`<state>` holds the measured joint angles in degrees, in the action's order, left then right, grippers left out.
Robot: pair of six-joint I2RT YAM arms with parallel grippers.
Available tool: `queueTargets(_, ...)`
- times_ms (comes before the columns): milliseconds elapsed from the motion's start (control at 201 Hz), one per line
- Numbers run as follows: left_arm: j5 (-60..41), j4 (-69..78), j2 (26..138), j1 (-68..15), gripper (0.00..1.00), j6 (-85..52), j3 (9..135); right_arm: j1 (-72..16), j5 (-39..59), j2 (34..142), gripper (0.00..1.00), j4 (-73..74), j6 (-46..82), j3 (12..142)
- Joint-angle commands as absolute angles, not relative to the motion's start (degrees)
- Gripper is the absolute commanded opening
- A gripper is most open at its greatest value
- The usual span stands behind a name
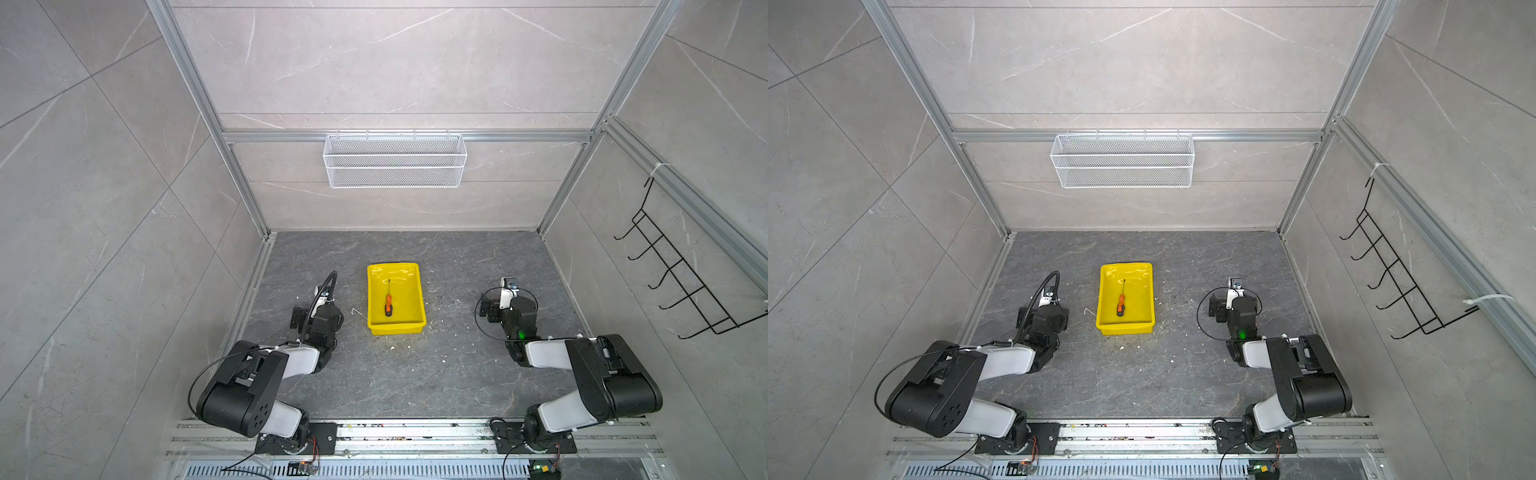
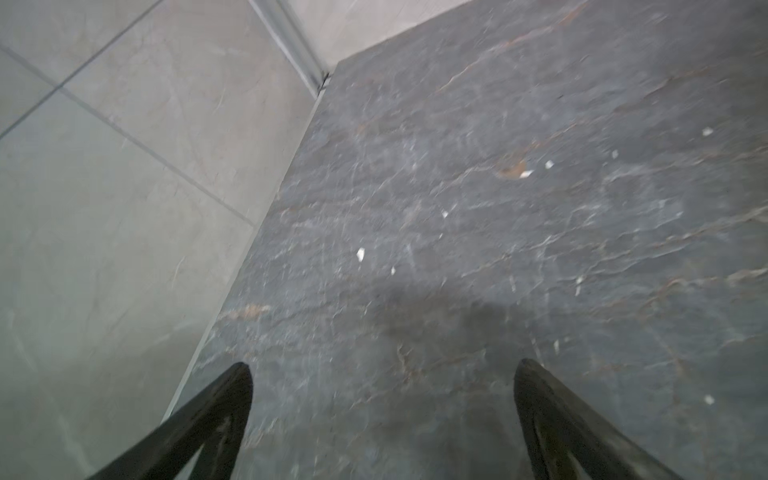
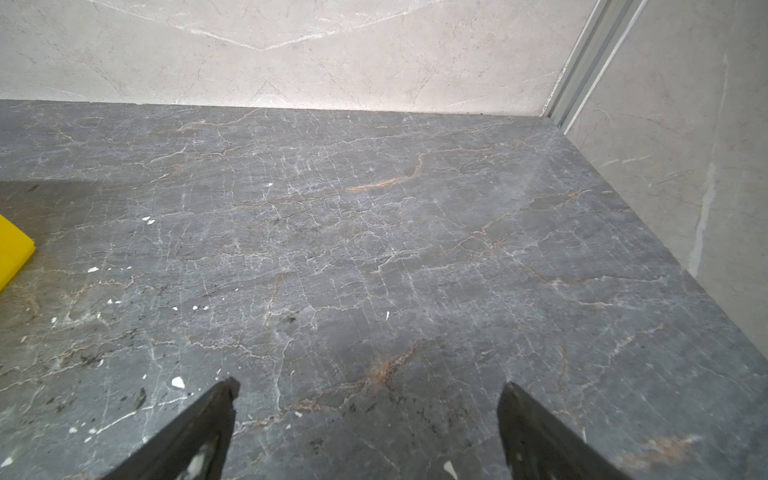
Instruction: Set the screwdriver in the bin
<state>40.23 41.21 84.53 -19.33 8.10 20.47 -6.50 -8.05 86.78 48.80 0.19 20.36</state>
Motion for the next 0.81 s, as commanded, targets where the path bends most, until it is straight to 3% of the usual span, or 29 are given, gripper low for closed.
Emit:
queueTargets(0,34.44,57.81,85.50,-14.97,1.00,10.94,18.31,-6.50,-7.48,86.75,0.99,50.21,0.18,20.48)
queueTargets(65,33.13,56.50,84.32,-11.85,1.00,6.84,17.71,-6.50,-7.49,86.75,0.99,50.26,0.18,20.48)
queueTargets(169,22.22,52.85,82.38,-5.26,1.00,1.80,17.35,-6.49,-7.51,86.75,0.99,50.21,0.16,20.48)
queueTargets(259,18.07,57.35,85.80,-2.12,1.00,-0.70,15.90,-6.50,-7.52,86.75,0.99,50.26,0.18,20.48)
queueTargets(298,18.66,63.42,88.73,-2.06,1.00,1.14,15.69,-6.50,-7.53,86.75,0.99,50.25,0.18,20.47)
queueTargets(368,17.60,51.95,85.38,-2.29,1.00,-0.45,18.39,-6.48,-7.56,86.75,0.99,50.23,0.18,20.48)
queueTargets(801,17.55,53.57,86.40,-1.93,1.00,-0.20,18.48,-6.50,-7.51,86.75,0.99,50.23,0.18,20.48)
